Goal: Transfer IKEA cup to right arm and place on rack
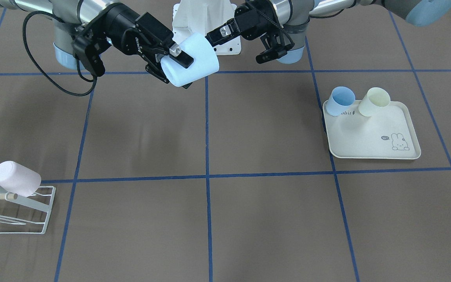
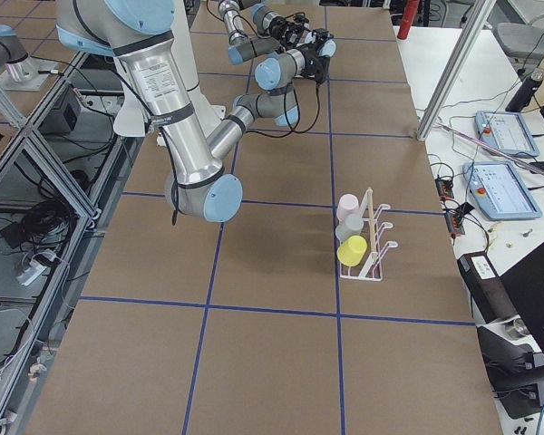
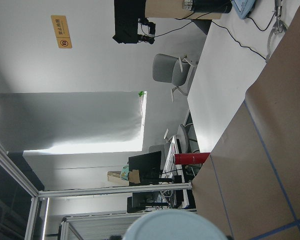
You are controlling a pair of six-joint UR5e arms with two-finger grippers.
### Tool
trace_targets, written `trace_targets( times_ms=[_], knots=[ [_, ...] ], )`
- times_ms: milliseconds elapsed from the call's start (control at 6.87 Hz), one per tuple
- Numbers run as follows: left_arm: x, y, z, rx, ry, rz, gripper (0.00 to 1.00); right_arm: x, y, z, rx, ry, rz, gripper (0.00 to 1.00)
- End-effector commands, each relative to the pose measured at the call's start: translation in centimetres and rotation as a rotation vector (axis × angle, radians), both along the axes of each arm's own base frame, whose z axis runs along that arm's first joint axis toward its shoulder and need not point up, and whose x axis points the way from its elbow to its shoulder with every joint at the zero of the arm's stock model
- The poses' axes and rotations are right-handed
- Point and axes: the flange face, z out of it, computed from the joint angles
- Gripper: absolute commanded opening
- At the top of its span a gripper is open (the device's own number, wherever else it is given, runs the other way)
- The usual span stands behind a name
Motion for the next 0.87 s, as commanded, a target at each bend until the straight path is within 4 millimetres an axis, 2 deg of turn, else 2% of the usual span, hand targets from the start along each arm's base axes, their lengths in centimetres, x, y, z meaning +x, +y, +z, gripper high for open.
trace_targets(
  times_ms=[0,146,437,582,728],
  knots=[
    [-0.4,-0.2,0.0,0.034,-0.034,-0.045,1.0,3.6,-3.5,0.7,-0.012,0.021,0.082,0.0],
    [-0.6,-0.3,-0.1,0.077,-0.081,-0.102,1.0,5.5,-5.8,1.6,-0.018,0.077,0.127,0.0],
    [-0.6,-0.3,-0.1,0.162,-0.193,-0.207,1.0,7.5,-9.3,3.4,-0.004,0.372,0.23,0.0],
    [-0.4,-0.4,0.7,0.209,-0.276,-0.266,1.0,8.5,-10.9,5.2,-0.039,0.532,0.27,0.0],
    [0.2,-0.6,0.9,0.235,-0.362,-0.302,1.0,11.0,-12.5,8.0,-0.067,0.695,0.321,0.0]
  ],
)
